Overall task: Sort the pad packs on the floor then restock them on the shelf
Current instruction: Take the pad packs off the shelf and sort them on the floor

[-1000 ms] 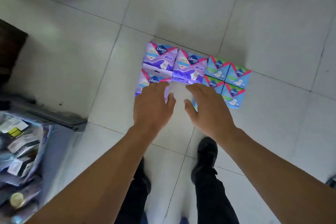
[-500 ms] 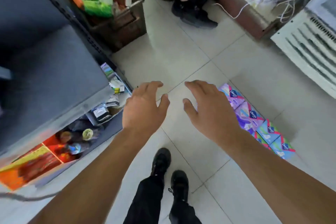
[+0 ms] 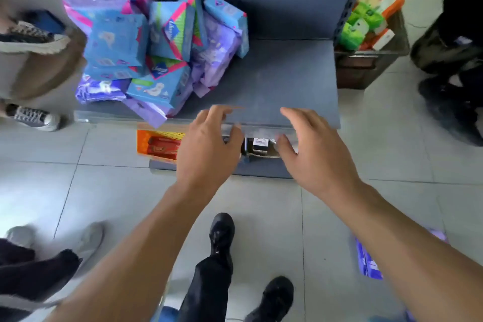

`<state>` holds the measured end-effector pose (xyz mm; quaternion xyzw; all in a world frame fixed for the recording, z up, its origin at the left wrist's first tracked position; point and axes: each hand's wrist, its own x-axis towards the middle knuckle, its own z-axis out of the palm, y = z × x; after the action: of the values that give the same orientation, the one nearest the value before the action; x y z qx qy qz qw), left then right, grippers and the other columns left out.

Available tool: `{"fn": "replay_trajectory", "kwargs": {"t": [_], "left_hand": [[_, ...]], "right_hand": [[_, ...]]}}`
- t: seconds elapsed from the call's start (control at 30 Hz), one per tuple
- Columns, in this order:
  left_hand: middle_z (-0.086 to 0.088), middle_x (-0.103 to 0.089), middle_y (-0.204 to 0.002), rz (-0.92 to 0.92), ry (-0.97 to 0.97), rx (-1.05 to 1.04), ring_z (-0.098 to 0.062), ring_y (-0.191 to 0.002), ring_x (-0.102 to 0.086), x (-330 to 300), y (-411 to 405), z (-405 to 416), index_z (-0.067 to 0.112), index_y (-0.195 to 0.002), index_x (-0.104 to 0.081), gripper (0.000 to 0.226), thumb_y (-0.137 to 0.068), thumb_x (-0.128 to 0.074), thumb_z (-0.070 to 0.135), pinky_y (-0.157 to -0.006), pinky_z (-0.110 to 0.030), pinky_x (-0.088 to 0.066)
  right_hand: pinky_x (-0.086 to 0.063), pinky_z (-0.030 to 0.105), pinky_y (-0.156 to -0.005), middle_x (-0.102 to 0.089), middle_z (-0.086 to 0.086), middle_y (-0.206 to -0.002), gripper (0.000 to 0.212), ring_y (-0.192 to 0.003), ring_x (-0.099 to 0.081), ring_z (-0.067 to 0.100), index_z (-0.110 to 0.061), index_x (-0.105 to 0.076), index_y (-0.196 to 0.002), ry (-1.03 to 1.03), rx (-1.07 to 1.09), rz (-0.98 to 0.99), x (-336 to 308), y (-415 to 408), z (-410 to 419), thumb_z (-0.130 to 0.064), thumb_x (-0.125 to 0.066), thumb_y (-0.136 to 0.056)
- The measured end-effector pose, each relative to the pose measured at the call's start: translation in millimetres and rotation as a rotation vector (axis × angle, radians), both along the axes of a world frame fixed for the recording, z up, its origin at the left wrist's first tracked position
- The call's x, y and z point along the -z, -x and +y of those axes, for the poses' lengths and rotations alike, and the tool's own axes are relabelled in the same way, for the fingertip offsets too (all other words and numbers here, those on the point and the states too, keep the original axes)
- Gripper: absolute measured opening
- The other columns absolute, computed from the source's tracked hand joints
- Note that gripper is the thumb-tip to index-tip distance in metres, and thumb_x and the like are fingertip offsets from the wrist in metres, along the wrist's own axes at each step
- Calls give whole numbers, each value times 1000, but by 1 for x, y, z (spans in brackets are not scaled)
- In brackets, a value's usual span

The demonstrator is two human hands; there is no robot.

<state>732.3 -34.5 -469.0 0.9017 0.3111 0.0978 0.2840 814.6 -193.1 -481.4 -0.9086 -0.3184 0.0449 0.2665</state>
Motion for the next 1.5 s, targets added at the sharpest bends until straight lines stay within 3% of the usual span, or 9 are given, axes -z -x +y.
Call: {"fn": "replay_trajectory", "kwargs": {"t": [0.27,0.5,0.63,0.73,0.83,1.1,1.27,1.37,1.5], "left_hand": [[3,-58,-120,-89,39,-282,-18,-107,-55,12,31,131,27,-124,-55,35,-89,-59,29,-86,-31,-45],[1,-59,-121,-44,256,-379,-17,-109,-57,45,23,199,20,-129,-50,41,-91,-58,35,-90,-34,-46],[2,-60,-118,-53,399,-376,-17,-109,-57,57,19,203,17,-128,-50,40,-92,-58,31,-93,-37,-48],[5,-59,-112,-54,434,-358,-13,-104,-58,60,17,202,16,-122,-51,34,-92,-58,29,-84,-29,-47],[6,-60,-94,-51,459,-414,-13,-90,-58,63,15,199,13,-104,-50,26,-90,-61,32,-68,-25,-39],[2,-70,-95,-116,829,-480,-18,-86,-71,72,19,166,26,-116,-42,54,-77,-72,46,-69,-32,-53],[-3,-71,-93,-145,973,-356,-15,-75,-62,66,19,132,25,-105,-59,21,-87,-71,26,-61,-29,-45],[-4,-72,-99,-142,1017,-272,-14,-83,-68,64,18,116,22,-118,-57,31,-89,-69,22,-60,-25,-47],[-8,-71,-98,-84,1063,-135,-12,-82,-68,56,8,58,27,-120,-56,34,-89,-68,17,-62,-25,-53]], "right_hand": [[-44,34,-89,-52,-3,-134,47,-115,-54,18,-22,-47,-138,-99,-159,172,6,14,164,-35,-57,-94],[-33,22,-66,-65,-5,-111,42,-95,-58,15,-20,-46,-119,-196,224,639,37,1,267,-47,-59,-90],[-35,12,-51,-55,-8,-98,46,-84,-52,12,-14,-46,-122,-254,366,741,56,-2,288,-41,-65,-89],[-49,27,-79,-57,-14,-94,47,-91,-60,13,-16,-50,-121,-316,418,817,65,-5,287,-36,-72,-84],[-56,41,-88,-68,-7,-108,54,-96,-67,13,-21,-55,-118,-381,409,897,71,-6,270,-40,-78,-73],[-55,27,-72,-69,-12,-90,25,-82,-66,5,-25,-57,-107,-527,352,1114,76,4,187,-12,-68,-88],[-53,23,-67,-71,-14,-90,32,-82,-67,3,-26,-58,-118,-541,325,1137,65,1,134,-12,-65,-91],[-51,27,-72,-71,-9,-104,33,-90,-65,7,-32,-58,-119,-508,288,1146,58,-1,105,-13,-63,-92],[-47,28,-72,-71,-15,-89,30,-84,-66,4,-39,-56,-117,-536,358,1079,55,2,37,-20,-60,-94]]}}
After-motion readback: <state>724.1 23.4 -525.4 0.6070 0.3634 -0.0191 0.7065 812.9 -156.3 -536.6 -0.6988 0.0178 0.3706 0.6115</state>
